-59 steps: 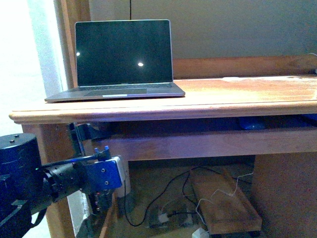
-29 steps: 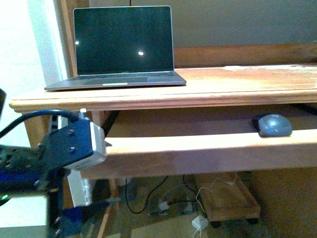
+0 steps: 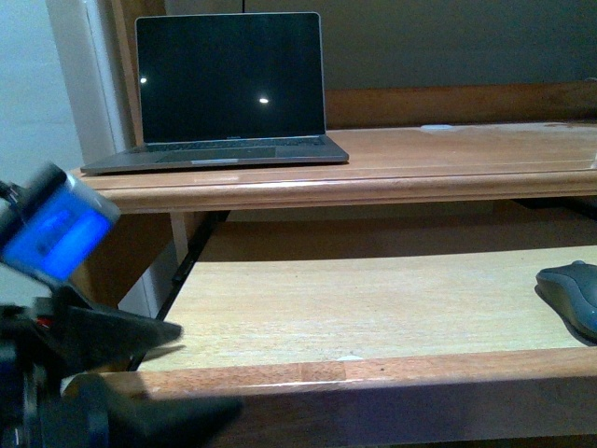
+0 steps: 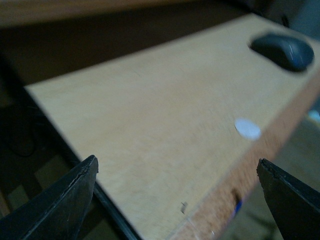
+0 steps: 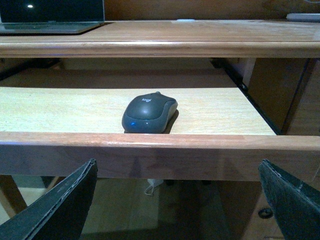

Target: Place mouse

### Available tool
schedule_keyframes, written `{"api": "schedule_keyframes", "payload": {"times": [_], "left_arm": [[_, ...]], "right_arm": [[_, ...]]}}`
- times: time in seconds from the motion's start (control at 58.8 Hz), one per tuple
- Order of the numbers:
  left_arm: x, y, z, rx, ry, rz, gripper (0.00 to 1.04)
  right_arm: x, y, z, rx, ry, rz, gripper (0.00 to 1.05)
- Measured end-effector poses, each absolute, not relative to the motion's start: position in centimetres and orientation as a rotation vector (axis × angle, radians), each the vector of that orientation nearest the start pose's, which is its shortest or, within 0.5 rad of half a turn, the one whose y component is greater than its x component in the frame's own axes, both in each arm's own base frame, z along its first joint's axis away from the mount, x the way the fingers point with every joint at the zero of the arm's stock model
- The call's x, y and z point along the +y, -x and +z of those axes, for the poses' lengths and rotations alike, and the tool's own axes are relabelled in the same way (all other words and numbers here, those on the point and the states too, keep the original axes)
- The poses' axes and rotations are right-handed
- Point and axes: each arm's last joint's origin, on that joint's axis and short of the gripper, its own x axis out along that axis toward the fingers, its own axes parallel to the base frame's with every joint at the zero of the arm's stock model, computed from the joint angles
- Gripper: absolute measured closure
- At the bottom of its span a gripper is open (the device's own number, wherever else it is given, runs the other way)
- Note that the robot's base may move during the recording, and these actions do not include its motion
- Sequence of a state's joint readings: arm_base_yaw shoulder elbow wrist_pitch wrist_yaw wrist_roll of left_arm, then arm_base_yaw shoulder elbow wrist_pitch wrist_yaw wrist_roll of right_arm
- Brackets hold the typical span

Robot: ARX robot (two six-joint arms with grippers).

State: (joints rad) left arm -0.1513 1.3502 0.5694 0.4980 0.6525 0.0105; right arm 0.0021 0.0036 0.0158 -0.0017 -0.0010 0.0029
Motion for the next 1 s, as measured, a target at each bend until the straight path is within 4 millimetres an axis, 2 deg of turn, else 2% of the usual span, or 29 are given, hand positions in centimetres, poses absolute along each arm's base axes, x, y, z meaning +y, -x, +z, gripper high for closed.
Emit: {"api": "schedule_keyframes", "payload": {"times": [0.119, 0.187, 0.306, 0.357, 0.442, 0.493, 0.544, 0.646, 0.731, 0.817, 0.919, 1.004], "left_arm": [[-4.5, -24.0, 23.4, 0.225, 0.212, -0.689, 0.08], [-4.5, -22.5, 23.8, 0.145, 0.181, -0.548, 0.13], [-3.1, -18.3, 22.8, 0.067, 0.068, -0.144, 0.33], [-2.5, -16.6, 22.1, 0.077, 0.045, -0.045, 0.40], [-1.8, -14.4, 21.3, 0.038, 0.029, -0.004, 0.54], [-1.5, -13.7, 21.2, -0.002, 0.025, -0.008, 0.66], [-1.3, -13.4, 20.8, -0.006, 0.019, -0.010, 0.79], [-0.3, -12.8, 19.6, 0.005, 0.015, -0.016, 1.03], [-0.1, -12.5, 19.2, -0.001, 0.011, -0.005, 1.02], [-0.1, -12.2, 18.8, 0.001, 0.011, -0.006, 1.02], [-0.1, -12.0, 18.4, 0.003, 0.011, -0.005, 1.02], [-0.1, -11.8, 18.2, 0.002, 0.011, -0.005, 1.02]], "right_arm": [[0.0, -9.7, 16.8, -0.010, -0.003, 0.003, 0.07], [0.0, -9.7, 16.8, -0.010, -0.003, 0.003, 0.07], [0.0, -9.7, 16.8, -0.010, -0.003, 0.002, 0.07], [0.0, -9.7, 16.8, -0.010, -0.003, 0.002, 0.07], [0.0, -9.9, 16.7, 0.053, -0.036, -0.014, 0.07], [-0.3, -10.8, 17.7, 0.096, -0.095, -0.037, 0.07], [-0.5, -12.6, 19.5, 0.086, -0.111, -0.071, 0.07], [0.0, -17.2, 23.6, 0.030, -0.082, -0.055, 0.07], [1.4, -20.9, 25.2, 0.059, -0.018, -0.006, 0.07], [2.5, -23.4, 24.9, 0.167, 0.035, 0.044, 0.07], [3.1, -25.4, 24.2, 0.264, 0.111, 0.049, 0.07], [3.2, -26.3, 24.2, 0.323, 0.164, 0.024, 0.07]]}}
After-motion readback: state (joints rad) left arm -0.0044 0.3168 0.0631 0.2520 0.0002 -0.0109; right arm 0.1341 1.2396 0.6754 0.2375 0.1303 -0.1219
